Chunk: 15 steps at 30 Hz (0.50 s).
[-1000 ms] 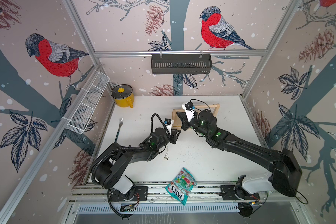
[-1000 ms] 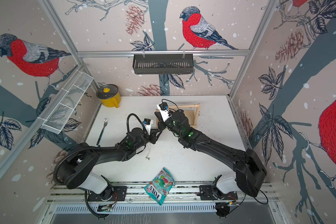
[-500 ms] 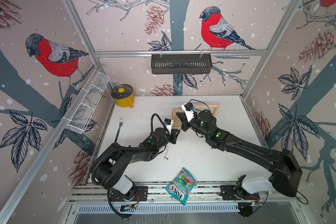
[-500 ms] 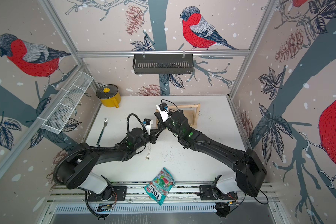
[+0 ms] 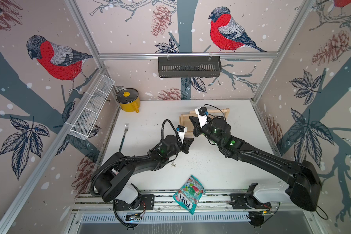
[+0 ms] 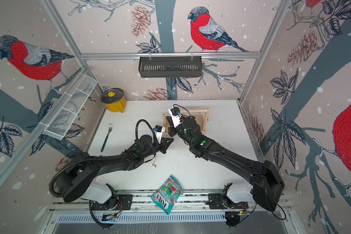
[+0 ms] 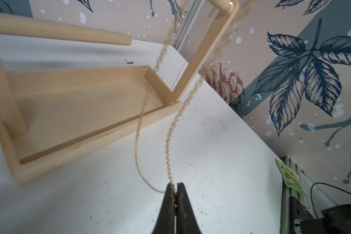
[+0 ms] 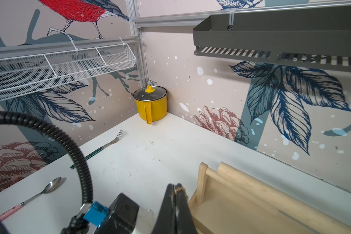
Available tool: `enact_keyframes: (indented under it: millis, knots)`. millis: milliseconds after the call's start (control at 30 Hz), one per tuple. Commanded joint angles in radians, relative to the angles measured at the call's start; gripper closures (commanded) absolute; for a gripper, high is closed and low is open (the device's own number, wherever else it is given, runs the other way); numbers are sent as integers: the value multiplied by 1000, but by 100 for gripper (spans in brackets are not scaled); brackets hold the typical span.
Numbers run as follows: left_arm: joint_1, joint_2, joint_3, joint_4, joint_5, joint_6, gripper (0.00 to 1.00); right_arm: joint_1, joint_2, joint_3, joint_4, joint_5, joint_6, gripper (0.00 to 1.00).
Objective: Take the necklace off the jewelry display stand
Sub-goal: Take off the necklace from the stand.
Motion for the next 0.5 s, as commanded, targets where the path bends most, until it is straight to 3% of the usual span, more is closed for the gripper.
enact_keyframes:
  millis: [0,467]
  knots:
    - [-68,-9,13,-12,-42,-48,100,7,-37,-24,-27,68,31,100]
    - [-326,87,24,-60,-116,-209,100,28,-251,-251,-152,204,155,100]
